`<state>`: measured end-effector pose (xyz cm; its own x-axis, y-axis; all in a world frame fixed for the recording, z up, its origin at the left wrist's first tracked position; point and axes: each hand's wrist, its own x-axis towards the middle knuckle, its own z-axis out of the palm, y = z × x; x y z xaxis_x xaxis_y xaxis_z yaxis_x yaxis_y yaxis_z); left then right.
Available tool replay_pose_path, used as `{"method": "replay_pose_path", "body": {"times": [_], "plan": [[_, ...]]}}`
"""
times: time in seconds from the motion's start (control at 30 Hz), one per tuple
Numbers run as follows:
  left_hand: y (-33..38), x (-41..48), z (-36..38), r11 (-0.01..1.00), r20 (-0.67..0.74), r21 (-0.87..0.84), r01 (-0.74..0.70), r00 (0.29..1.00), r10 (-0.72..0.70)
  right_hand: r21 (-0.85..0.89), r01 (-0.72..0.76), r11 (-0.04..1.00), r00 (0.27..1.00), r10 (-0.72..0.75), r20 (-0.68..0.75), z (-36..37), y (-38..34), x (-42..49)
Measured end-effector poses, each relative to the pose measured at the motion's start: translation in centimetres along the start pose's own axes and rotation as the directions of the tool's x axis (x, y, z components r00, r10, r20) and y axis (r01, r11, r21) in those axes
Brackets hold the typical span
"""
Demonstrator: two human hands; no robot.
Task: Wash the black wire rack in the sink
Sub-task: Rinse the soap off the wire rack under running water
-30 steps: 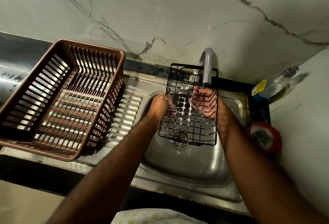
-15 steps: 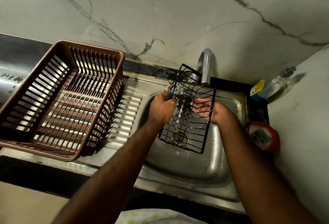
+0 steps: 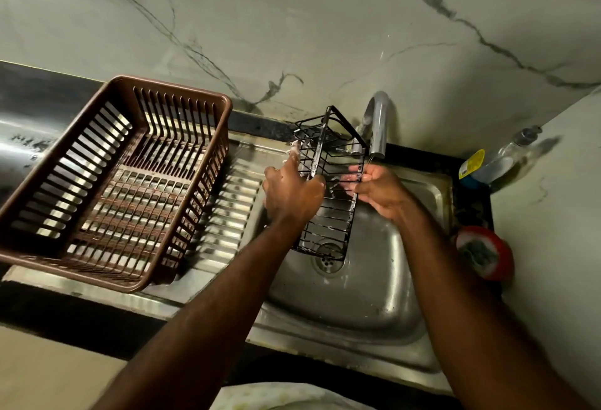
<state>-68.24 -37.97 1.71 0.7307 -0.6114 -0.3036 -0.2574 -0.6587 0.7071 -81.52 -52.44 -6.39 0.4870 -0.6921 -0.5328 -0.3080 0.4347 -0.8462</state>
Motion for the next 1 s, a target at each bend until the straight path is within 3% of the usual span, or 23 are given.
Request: {"method": "replay_pose_path", "body": {"times": [0.17, 0.33, 0.47, 0.53, 0.73, 1.0], "plan": [[0.3, -1.1, 0.2, 0.990, -0.015, 0.108, -0.095, 0.995, 0.097, -0.157, 0.012, 0.988, 0.986, -0.038, -0.163, 0.6, -0.5, 0.0], [0.0, -0.5, 0.0, 0.996, 0.030, -0.013, -0.088, 0.996, 0.088, 0.043, 0.032, 0.999, 0.946, -0.016, -0.324, 0.7, -0.5, 0.3], [-0.7, 0.0, 0.6, 0.926, 0.100, -0.376, 0.033, 0.995, 0.005, 0.202, -0.127, 0.971, 0.976, 0.159, -0.152, 1.2, -0.3, 0.0], [-1.3, 0.4, 0.8, 0.885, 0.141, -0.458, 0.089, 0.990, -0.027, 0.319, -0.165, 0.933, 0.980, 0.193, -0.058, 0.9, -0.6, -0.5], [-1.5, 0.8, 0.9, 0.827, 0.250, -0.540, 0.153, 0.968, -0.016, 0.523, -0.120, 0.844, 0.992, 0.086, 0.089, -0.6, -0.3, -0.8], [-1.1, 1.6, 0.6, 0.880, 0.300, -0.459, 0.120, 0.954, 0.027, 0.540, -0.038, 0.840, 0.982, -0.069, 0.176, -2.5, 1.2, -1.6]]}}
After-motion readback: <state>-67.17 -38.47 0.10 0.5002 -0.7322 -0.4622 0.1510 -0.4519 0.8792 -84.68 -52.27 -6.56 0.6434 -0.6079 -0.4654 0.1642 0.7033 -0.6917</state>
